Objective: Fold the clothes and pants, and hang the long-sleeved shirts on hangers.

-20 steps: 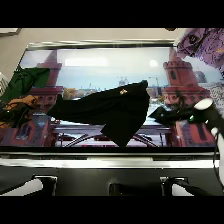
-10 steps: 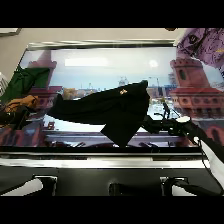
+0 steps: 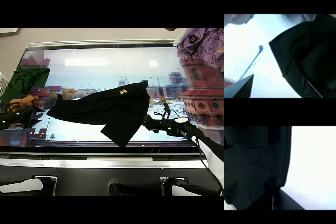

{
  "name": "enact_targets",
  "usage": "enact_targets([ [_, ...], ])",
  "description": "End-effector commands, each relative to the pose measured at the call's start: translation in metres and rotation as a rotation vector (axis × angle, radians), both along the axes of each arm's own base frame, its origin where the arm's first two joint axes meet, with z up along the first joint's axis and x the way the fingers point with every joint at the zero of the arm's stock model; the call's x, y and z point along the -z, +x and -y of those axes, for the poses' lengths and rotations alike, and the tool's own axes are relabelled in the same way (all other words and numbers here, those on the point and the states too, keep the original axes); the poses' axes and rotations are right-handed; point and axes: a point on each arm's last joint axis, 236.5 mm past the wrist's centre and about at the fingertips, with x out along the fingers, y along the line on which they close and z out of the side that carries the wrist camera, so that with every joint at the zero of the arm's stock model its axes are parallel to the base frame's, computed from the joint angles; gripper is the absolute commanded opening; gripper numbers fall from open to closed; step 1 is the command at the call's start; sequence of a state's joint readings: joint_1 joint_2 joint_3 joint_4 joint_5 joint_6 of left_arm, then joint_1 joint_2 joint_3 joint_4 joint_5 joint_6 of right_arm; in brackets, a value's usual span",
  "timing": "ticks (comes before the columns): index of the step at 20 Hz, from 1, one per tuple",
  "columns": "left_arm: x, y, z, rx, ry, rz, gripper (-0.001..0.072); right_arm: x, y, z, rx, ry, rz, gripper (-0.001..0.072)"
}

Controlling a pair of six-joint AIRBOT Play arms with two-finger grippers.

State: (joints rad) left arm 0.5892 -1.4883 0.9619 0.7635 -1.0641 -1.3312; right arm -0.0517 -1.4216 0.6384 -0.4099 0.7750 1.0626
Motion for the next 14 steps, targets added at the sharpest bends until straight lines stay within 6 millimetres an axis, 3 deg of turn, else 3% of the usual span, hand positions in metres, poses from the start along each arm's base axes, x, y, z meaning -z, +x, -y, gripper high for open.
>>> enact_targets([
  [1,0.021,0.012,0.017,0.026,-0.056,0.014,0.0669,-0.014,0.004,-0.008,-0.007,0.044,0.016,0.0029],
  [7,0.036,0.039,0.013,-0.015,0.068,0.056,0.065,-0.036,0.011,-0.007,0.003,0.048,0.068,0.0029],
  [8,0.038,0.043,0.012,-0.022,0.086,0.063,0.0546,-0.04,0.011,-0.007,0.005,0.049,0.076,0.0029],
  [11,0.044,0.049,0.02,-0.008,0.104,0.065,0.0077,-0.055,0.012,-0.009,0.006,0.06,0.103,0.0029],
  [12,0.044,0.049,0.024,0.004,0.1,0.065,0.0015,-0.06,0.011,-0.011,0.004,0.072,0.105,0.0028],
  [14,0.025,0.056,0.03,0.013,0.071,0.098,0.0014,-0.082,0.012,-0.016,-0.019,0.09,0.144,0.0028],
])
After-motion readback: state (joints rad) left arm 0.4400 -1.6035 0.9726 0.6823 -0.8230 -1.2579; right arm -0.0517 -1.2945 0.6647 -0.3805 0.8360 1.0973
